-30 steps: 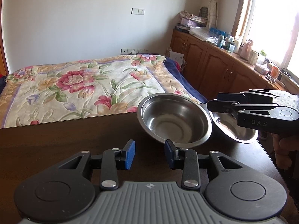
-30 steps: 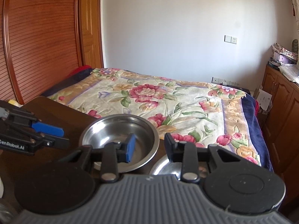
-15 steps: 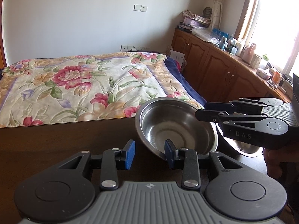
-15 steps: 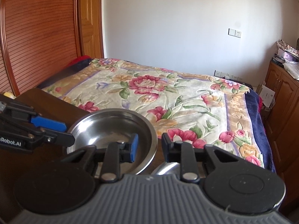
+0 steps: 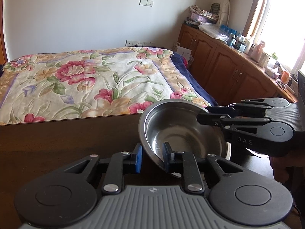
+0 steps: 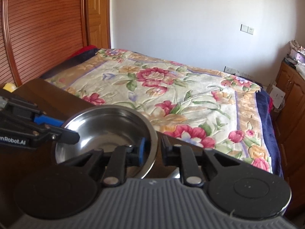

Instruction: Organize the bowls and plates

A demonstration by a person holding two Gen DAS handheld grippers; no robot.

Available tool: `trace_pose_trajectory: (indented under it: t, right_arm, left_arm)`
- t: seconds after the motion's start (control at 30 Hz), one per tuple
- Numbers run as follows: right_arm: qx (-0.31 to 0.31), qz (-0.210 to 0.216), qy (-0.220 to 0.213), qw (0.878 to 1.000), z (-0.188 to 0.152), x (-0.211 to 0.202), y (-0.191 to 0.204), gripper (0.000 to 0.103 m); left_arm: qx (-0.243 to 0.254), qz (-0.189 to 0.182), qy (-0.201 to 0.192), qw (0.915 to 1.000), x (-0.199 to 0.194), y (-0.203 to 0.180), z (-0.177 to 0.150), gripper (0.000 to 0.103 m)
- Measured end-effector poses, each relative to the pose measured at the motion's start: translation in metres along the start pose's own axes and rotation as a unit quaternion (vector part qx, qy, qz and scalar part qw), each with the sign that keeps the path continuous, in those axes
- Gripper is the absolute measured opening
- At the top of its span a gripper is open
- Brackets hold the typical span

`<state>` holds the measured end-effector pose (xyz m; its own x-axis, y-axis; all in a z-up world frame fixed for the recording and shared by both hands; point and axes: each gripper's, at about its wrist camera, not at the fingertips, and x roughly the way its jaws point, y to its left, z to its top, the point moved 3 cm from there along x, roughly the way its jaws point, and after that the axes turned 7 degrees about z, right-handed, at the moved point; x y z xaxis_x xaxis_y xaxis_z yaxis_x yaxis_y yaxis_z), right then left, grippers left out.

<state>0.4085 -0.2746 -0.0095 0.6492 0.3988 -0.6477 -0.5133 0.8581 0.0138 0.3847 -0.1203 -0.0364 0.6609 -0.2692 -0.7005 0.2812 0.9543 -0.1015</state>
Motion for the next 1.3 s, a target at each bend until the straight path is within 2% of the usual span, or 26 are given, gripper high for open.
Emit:
trace_pose_trajectory:
  t: [0.2,0.43,0.63,1.3]
  right_arm:
    - [0.012,0.022,0.014,1.000,-0.005,0.004,0.005,0.017]
    - [0.041,0.036,-0.018,0.998,-0.003,-0.016,0.008,0.012]
    - [0.049,0.032,-0.040,0.998,-0.001,-0.035,0.012,0.011]
    - [0.033,0.024,-0.092,0.995,-0.002,-0.098,0.042,0.011]
  left_arm:
    - [0.000,0.004,0.003,1.0000,0.000,0.005,-0.003,0.018]
    - [-0.002,0.002,0.008,1.0000,-0.010,0.006,-0.007,0.015]
    - [-0.005,-0.007,-0.012,0.9999,-0.033,0.003,-0.005,0.012]
    - [0.017,-0.024,-0.070,0.9971,-0.112,-0.008,-0.016,0.012]
